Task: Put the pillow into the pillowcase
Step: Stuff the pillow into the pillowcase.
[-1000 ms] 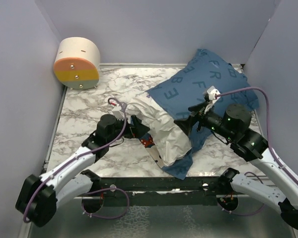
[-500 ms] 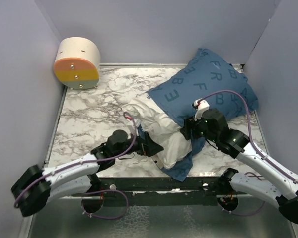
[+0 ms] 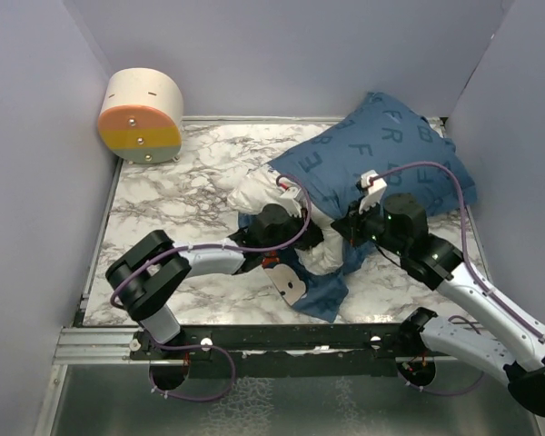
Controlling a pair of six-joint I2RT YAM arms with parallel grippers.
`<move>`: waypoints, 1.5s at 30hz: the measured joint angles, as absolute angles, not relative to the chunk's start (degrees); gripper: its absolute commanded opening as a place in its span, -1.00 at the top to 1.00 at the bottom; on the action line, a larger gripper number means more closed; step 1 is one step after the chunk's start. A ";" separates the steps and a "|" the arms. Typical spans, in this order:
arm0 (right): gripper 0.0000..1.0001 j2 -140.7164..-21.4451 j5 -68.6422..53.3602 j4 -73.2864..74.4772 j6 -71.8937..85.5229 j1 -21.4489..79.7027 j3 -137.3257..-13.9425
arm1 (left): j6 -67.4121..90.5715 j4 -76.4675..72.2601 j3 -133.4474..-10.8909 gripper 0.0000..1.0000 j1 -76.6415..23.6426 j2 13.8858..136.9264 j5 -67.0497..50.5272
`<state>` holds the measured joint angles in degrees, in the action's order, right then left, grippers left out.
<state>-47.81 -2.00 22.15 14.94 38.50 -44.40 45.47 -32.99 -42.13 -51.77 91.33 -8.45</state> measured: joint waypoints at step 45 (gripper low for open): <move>-0.75 -48.75 -19.38 20.97 3.64 39.44 -58.15 | 29.78 7.64 -36.67 -0.95 -50.74 63.99 -8.08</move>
<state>-48.75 -19.38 20.97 3.64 39.44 -58.15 29.78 7.64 -36.67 -50.74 63.99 -8.08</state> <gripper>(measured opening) 0.874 0.940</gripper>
